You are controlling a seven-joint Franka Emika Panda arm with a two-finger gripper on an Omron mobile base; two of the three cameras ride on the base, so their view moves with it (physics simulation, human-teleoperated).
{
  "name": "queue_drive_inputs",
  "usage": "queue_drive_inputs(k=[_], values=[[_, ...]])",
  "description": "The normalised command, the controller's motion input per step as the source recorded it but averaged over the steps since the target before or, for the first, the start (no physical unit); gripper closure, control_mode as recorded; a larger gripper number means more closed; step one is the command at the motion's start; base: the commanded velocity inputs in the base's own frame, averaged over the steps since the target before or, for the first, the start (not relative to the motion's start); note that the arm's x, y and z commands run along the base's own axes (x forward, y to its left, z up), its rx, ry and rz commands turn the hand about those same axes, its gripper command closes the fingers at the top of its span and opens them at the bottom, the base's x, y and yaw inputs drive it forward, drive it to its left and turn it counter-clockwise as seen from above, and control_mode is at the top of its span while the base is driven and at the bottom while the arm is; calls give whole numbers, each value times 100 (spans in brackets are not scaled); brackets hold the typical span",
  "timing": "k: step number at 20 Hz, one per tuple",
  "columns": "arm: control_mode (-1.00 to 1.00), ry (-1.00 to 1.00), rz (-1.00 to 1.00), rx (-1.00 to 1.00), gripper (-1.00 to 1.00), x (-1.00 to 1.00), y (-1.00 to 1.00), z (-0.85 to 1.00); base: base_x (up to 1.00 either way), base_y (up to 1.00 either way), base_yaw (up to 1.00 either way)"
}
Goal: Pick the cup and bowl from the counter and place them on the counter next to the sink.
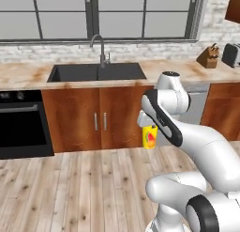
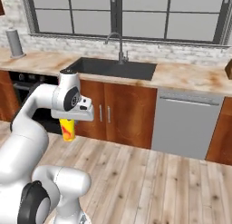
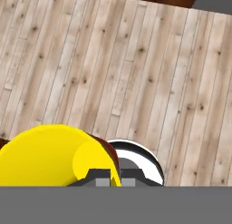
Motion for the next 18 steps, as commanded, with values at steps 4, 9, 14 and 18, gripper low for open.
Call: queue_drive_inputs(k=[4,9,14,18], values=[[100,0,0,0,100,0,0,0,100,-32,0],[100,0,0,0,100,0,0,0,100,-34,-1],[100,0,0,0,100,0,0,0,100,-48,-10],[100,0,0,0,100,0,0,0,100,-72,-8]])
